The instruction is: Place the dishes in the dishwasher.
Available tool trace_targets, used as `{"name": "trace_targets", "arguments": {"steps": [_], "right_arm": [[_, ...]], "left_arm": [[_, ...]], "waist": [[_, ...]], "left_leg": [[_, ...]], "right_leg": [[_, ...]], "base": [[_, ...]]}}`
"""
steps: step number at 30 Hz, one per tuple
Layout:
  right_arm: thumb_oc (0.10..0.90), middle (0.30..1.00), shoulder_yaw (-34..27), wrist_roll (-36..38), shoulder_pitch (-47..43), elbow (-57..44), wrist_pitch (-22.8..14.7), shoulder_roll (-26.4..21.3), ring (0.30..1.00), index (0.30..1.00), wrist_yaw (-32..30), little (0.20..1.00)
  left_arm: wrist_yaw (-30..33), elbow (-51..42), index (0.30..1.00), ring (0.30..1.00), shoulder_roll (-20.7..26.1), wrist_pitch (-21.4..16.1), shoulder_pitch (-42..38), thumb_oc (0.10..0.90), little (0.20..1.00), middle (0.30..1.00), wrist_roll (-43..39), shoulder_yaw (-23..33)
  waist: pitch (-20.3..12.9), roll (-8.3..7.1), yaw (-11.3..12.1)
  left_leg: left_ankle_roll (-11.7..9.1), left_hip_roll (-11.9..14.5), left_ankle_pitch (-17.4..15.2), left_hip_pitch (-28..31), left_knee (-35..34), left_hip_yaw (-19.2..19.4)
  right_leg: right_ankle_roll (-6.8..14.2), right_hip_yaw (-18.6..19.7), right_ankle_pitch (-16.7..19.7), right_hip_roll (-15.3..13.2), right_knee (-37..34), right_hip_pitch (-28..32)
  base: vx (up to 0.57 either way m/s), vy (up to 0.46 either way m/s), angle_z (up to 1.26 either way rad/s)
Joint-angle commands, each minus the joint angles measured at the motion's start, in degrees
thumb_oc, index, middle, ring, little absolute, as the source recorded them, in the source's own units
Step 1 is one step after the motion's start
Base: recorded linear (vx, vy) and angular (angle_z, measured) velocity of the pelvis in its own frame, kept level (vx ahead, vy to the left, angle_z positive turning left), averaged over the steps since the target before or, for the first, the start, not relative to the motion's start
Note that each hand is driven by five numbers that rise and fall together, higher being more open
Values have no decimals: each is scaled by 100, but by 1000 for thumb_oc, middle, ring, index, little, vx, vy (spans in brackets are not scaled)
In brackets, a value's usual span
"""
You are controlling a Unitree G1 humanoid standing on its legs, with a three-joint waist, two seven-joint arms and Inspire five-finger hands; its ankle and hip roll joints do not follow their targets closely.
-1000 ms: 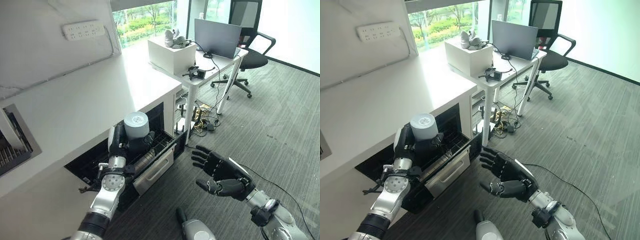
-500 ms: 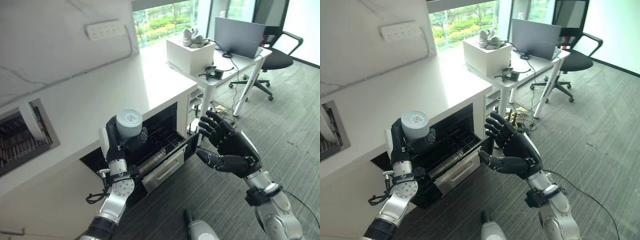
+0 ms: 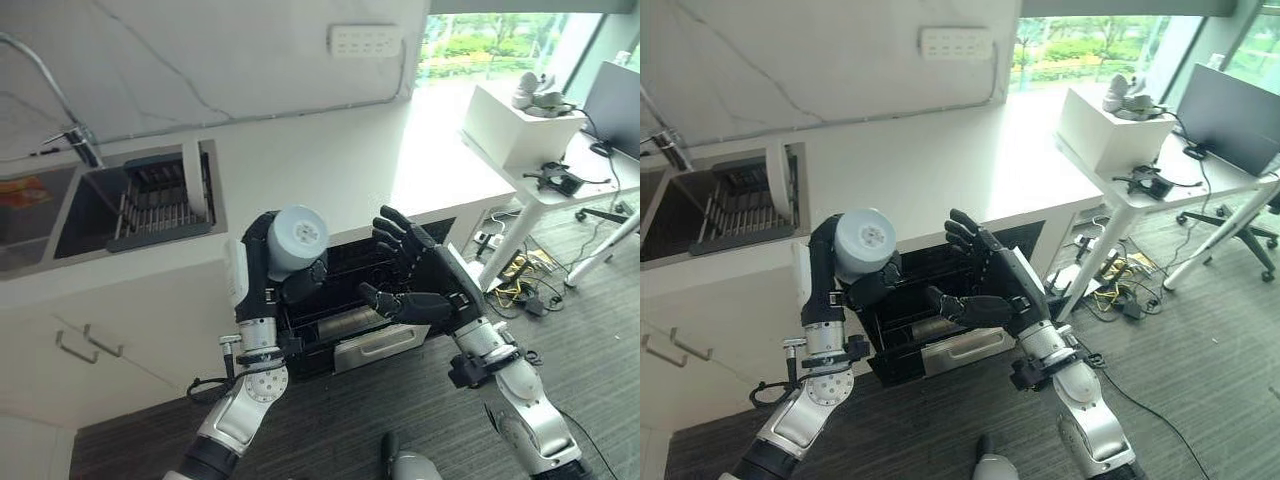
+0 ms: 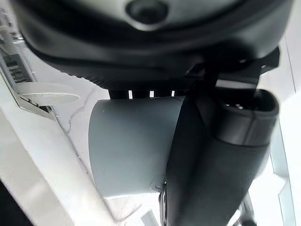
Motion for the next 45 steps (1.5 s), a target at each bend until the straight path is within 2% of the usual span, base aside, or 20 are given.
{"name": "trace_targets", "arguments": {"steps": [1,10,30,34,37,45], "right_arm": [[800,900,-129,-199,-673,-664,-649,-24,900,900,-178,900],[800,900,144,-51,-1042,-602,-429,-138,900,900,-276,900],[800,900,560,253,-1103,-623,26,-43,900,900,174,900],[800,900,687,494,-1029,-619,168,-3,900,900,364,900],[800,900,769,1111,-958,-587,399,62,900,900,581,900],[800,900,1065,1475,-837,-504,441,194,900,900,1036,900]], "left_arm": [[-95,-830,300,300,298,-696,-463,400,300,300,212,-55],[-459,-937,300,300,376,-909,-357,400,300,300,298,-445],[-727,-1169,300,300,538,-568,-319,400,300,300,-198,-463],[-753,-1118,300,300,522,-533,-257,400,300,300,-207,-496],[-689,-1054,300,300,514,-572,-223,400,300,300,-165,-536],[-412,-723,300,300,473,-741,-184,400,300,300,-66,-690]], "waist": [[-175,-67,-77],[-196,-76,150],[-168,-36,235],[-153,-35,218],[-144,-39,212],[-160,-48,202]], "left_leg": [[-170,202,-591,85,183,-255],[-191,194,-548,-27,183,-499],[-195,180,-515,-22,183,-609],[-191,192,-503,-9,183,-578],[-190,197,-501,-3,183,-559],[-178,207,-500,-1,183,-531]], "right_leg": [[617,360,-1139,-173,521,347],[547,240,-1248,-140,521,461],[535,248,-1286,-127,521,534],[541,267,-1276,-129,521,534],[547,266,-1271,-132,521,535],[555,282,-1268,-130,521,522]], "base": [[69,-10,44],[45,-6,22],[5,1,2],[0,0,0],[0,0,0],[0,0,0]]}}
